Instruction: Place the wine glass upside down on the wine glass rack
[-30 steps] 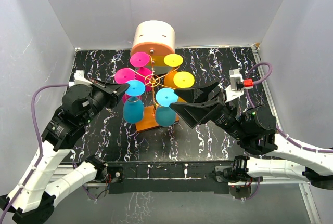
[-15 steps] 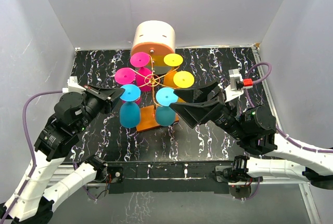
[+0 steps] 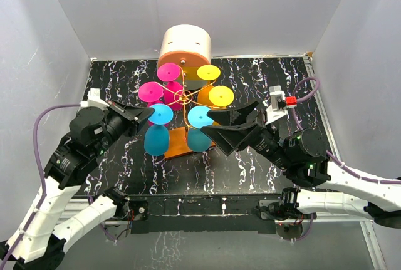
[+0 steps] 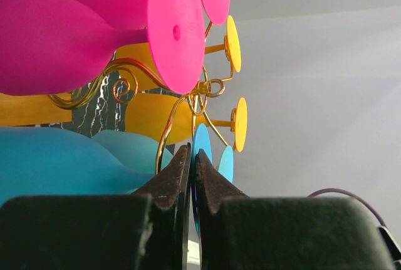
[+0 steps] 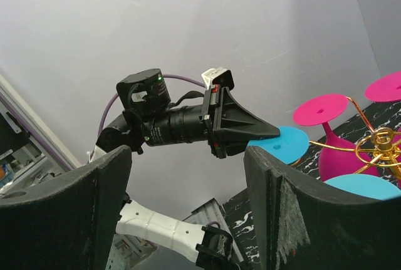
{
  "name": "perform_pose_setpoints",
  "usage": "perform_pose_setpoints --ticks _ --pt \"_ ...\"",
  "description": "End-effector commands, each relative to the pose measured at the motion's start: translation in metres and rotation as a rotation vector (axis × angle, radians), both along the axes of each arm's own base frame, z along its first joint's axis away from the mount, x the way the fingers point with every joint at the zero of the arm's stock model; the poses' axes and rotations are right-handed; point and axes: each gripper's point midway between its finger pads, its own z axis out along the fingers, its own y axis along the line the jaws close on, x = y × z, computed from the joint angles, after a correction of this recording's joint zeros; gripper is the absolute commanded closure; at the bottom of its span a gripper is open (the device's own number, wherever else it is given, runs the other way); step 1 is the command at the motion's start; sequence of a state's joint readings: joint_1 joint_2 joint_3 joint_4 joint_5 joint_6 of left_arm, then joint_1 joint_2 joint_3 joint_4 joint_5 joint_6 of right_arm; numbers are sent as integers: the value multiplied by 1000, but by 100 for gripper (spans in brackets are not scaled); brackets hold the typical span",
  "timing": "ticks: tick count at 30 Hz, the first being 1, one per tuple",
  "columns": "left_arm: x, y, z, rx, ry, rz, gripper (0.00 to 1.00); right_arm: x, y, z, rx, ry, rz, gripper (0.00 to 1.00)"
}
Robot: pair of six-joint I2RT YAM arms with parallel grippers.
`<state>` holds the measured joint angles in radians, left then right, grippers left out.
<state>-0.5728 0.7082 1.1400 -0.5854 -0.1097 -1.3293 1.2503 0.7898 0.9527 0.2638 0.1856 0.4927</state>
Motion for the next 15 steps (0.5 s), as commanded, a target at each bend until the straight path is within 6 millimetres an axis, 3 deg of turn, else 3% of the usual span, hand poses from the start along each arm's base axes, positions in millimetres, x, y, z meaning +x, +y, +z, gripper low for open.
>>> perform_pose_setpoints --ticks 1,8,15 --pt "1 -7 23 50 -68 -54 100 -2 -8 15 47 -7 -5 29" --pt "9 -20 26 79 -78 -111 100 -1 -14 17 51 -8 -21 29" --pt "12 -22 22 106 -84 -122 100 0 -15 16 45 -8 -28 29"
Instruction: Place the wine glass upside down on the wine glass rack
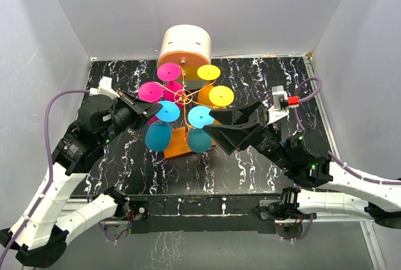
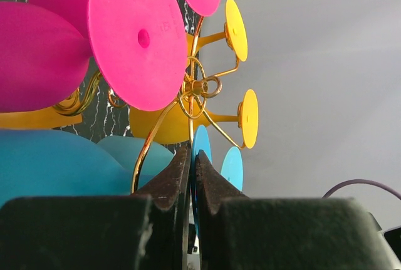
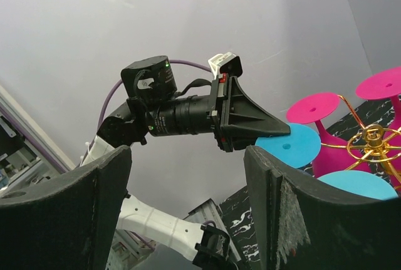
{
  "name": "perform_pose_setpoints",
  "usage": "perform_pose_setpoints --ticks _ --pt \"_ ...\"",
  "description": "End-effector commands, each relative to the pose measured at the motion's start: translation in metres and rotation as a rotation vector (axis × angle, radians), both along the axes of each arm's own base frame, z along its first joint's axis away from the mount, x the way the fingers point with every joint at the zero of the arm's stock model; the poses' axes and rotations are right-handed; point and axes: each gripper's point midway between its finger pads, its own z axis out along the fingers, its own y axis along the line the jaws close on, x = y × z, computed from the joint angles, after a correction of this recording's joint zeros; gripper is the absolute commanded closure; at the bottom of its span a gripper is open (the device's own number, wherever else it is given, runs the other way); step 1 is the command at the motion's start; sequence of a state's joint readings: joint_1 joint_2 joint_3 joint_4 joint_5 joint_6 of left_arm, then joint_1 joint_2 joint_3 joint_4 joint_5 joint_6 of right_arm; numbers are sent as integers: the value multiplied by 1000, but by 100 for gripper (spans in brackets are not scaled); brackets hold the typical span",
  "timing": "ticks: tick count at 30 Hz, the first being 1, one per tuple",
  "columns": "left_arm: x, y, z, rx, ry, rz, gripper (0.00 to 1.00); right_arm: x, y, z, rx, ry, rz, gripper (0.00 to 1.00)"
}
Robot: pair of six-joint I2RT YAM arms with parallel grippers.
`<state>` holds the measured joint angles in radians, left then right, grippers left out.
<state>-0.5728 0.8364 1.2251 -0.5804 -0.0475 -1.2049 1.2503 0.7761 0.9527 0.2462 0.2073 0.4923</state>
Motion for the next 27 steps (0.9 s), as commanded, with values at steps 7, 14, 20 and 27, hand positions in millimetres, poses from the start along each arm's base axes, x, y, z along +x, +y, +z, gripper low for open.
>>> perform_pose_setpoints --ticks 7,14,20,27 --pt "-1 -1 21 43 -83 -43 96 -2 -10 16 44 -19 -10 29" --pt "1 2 19 93 -87 -38 87 -2 -12 15 48 -17 -14 29" --pt "1 7 16 124 -83 -27 83 -2 -10 14 43 -15 -12 29" --pt "-1 5 22 141 -98 -50 75 -2 -10 14 47 -14 -12 29"
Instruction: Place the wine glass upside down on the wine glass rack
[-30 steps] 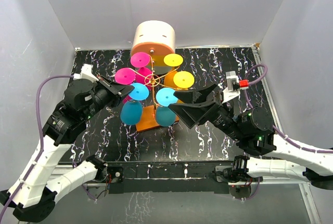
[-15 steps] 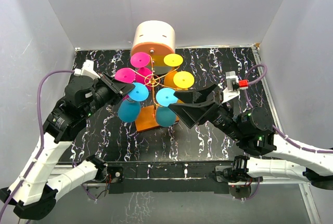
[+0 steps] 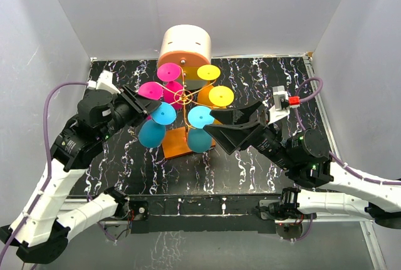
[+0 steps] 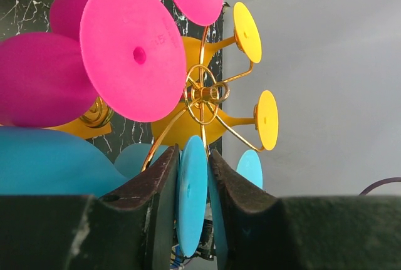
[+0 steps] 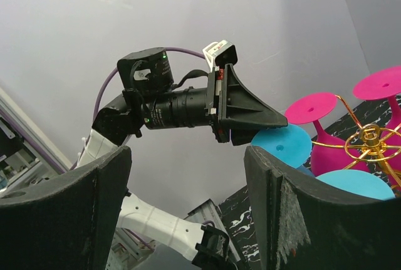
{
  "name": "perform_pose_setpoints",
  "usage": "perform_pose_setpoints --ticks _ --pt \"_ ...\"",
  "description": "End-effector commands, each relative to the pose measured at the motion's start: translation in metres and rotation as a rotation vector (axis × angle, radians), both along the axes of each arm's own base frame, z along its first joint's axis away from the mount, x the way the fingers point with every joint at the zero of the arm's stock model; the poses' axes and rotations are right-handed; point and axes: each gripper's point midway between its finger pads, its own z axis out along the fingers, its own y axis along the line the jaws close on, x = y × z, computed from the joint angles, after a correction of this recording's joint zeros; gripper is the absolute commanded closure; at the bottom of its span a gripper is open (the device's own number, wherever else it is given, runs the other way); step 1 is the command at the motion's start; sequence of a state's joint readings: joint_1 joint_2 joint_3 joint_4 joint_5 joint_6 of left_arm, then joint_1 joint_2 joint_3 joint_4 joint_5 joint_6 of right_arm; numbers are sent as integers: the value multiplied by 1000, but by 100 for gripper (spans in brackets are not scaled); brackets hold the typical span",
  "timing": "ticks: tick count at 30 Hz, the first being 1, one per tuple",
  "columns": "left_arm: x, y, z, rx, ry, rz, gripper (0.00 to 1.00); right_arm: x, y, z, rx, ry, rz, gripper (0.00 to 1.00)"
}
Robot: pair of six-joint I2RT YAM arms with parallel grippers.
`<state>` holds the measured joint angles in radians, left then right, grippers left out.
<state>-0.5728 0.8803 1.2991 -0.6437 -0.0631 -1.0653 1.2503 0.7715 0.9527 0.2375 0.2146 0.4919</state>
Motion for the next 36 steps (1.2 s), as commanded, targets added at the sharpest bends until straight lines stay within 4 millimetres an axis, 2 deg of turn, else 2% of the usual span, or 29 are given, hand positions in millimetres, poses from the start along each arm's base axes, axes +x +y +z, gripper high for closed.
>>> perform_pose_setpoints --ticks 1,13,21,31,36 --pt "-4 -1 23 6 -59 -33 74 -3 -9 15 50 -18 -7 29" --pt "-4 -25 17 97 -60 -207 67 -2 -9 13 52 -14 -8 29" --pt "0 -15 21 211 -120 -210 62 -3 -13 13 59 -13 -11 29" --pt "9 -14 18 332 -152 -253 56 -2 -14 10 59 -5 -13 29" --pt "15 -13 25 368 -180 -248 54 -1 -16 8 56 4 -23 29"
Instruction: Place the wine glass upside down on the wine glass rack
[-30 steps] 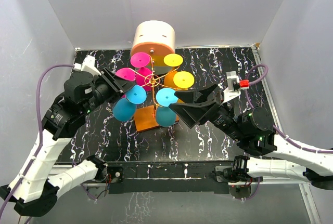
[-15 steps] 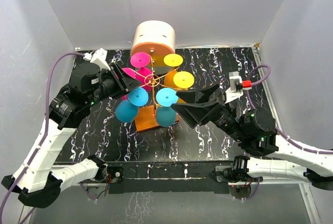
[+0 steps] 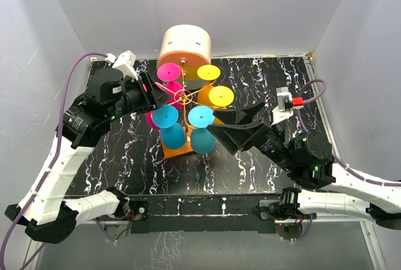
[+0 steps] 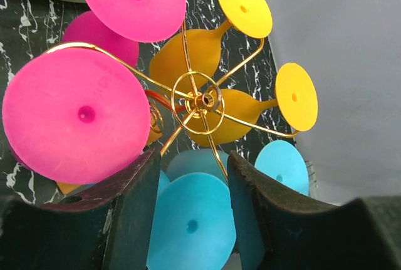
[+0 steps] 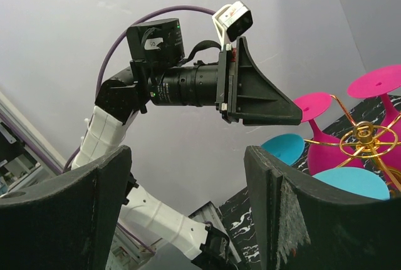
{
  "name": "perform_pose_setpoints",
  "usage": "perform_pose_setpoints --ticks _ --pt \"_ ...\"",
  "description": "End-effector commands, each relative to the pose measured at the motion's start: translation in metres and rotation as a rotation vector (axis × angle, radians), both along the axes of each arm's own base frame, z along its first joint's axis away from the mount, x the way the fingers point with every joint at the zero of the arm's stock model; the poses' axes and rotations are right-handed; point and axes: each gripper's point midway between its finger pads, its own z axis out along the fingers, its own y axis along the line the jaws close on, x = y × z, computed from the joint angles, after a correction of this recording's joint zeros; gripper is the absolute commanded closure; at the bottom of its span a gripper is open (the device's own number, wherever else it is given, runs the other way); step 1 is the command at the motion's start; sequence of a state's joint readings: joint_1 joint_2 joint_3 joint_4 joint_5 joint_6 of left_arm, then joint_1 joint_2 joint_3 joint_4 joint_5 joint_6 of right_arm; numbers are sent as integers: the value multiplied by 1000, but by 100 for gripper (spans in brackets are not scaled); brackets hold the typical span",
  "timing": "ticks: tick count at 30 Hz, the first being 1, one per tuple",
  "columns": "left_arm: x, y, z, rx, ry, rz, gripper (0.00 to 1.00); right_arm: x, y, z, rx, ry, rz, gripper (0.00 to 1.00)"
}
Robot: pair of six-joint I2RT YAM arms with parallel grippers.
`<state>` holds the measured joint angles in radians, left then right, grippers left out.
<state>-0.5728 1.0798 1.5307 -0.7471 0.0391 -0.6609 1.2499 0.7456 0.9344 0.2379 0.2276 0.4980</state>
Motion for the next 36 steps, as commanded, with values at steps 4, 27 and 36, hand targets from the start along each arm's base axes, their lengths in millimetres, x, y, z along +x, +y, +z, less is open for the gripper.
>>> perform_pose_setpoints --ticks 4,27,36 --pt "3 8 24 45 -90 -1 53 4 -11 6 36 20 -40 29" --pt "-54 123 58 324 -353 203 1 58 -179 -67 -290 413 -718 28" --pt "-68 173 65 350 -423 412 1 52 -240 -46 -234 387 -817 22"
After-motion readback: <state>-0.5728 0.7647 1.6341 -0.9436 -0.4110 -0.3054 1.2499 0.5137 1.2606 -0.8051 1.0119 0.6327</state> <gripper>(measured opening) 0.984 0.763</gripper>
